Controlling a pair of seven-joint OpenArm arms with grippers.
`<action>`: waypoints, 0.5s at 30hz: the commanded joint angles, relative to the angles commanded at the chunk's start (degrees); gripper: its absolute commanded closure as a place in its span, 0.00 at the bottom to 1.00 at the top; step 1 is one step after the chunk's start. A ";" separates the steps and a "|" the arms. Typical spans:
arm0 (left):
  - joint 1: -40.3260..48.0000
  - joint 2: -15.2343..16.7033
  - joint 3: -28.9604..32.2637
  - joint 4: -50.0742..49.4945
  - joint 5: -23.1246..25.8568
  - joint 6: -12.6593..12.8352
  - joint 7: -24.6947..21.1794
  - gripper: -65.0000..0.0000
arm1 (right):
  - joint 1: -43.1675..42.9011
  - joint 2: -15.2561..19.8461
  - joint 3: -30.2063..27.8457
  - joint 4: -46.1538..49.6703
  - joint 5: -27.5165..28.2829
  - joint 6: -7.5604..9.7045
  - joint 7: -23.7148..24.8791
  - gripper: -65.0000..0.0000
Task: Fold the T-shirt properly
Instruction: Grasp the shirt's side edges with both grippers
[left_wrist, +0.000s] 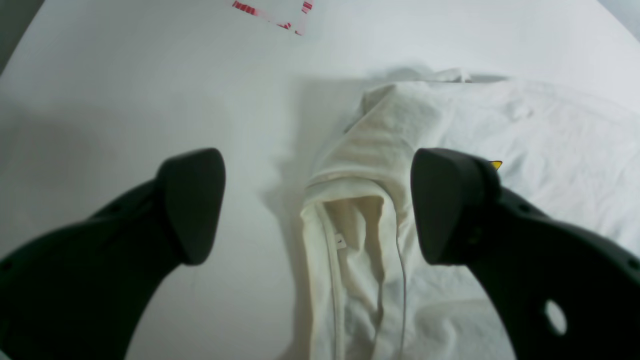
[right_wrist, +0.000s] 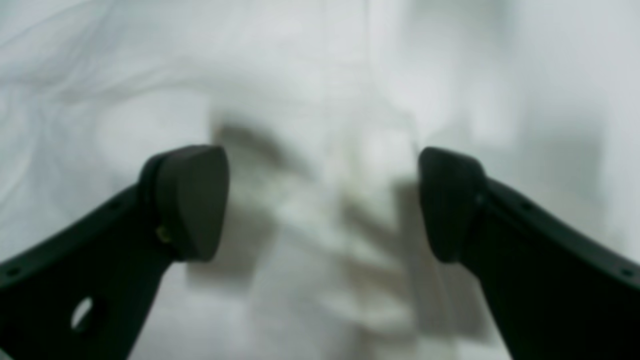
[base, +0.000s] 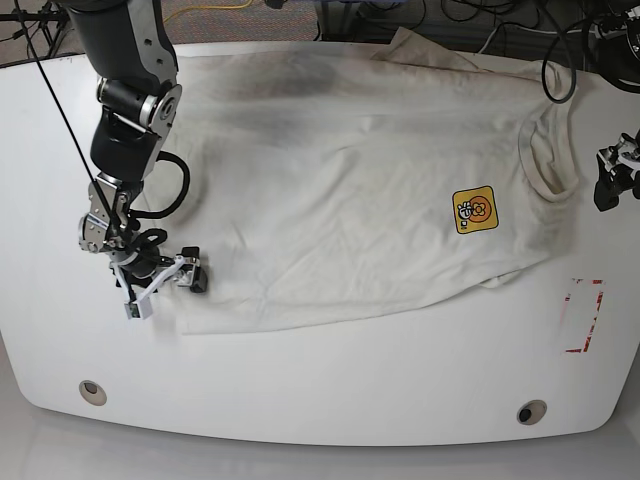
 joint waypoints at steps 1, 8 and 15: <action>-0.09 0.09 0.09 0.09 0.00 0.00 0.00 0.16 | 0.00 -0.35 0.00 0.00 0.00 0.00 0.00 0.13; -1.14 0.00 2.37 -0.18 0.00 0.00 0.00 0.16 | -0.18 -1.76 0.00 0.00 0.00 0.00 -0.09 0.15; -3.43 0.00 4.22 -4.57 0.09 0.09 0.00 0.15 | -0.18 -2.29 -0.09 0.09 0.00 0.00 -0.09 0.49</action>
